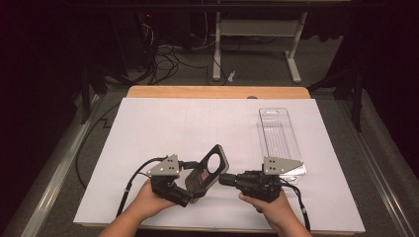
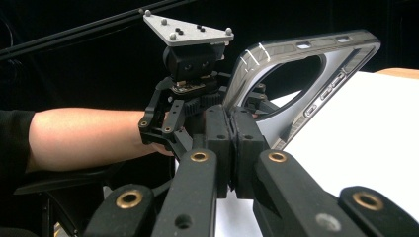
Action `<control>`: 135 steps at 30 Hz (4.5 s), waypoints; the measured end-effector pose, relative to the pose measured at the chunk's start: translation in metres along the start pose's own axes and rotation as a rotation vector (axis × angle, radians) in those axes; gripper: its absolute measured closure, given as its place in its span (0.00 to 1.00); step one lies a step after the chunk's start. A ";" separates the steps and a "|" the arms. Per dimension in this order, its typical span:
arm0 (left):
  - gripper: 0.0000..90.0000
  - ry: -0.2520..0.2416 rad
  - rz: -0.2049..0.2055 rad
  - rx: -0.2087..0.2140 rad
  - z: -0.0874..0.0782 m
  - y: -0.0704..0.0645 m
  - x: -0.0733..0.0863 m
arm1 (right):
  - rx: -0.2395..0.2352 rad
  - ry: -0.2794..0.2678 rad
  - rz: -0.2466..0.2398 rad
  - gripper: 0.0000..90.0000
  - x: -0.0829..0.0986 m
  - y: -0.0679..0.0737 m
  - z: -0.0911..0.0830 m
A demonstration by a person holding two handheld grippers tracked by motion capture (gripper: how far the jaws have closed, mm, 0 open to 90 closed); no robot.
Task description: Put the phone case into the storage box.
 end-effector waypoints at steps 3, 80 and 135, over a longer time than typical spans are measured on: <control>0.14 0.001 0.003 0.003 0.000 0.000 0.000 | -0.003 0.001 -0.002 1.00 0.000 0.001 0.000; 0.00 -0.079 -0.137 -0.350 -0.063 0.033 0.028 | 0.178 0.062 -0.115 1.00 -0.005 -0.003 -0.020; 0.01 -0.084 -0.158 -0.388 -0.075 0.043 0.040 | 0.412 0.055 -0.302 1.00 -0.033 0.008 -0.059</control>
Point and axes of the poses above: each handheld gripper's, and its own axes: z roughly forward along the jaws, x roughly out of its underside, y roughly to its left, the point moved 2 cm from there along z, roughly forward along the jaws, and after that the axes turned 1 degree about -y, right-handed, at the moved point
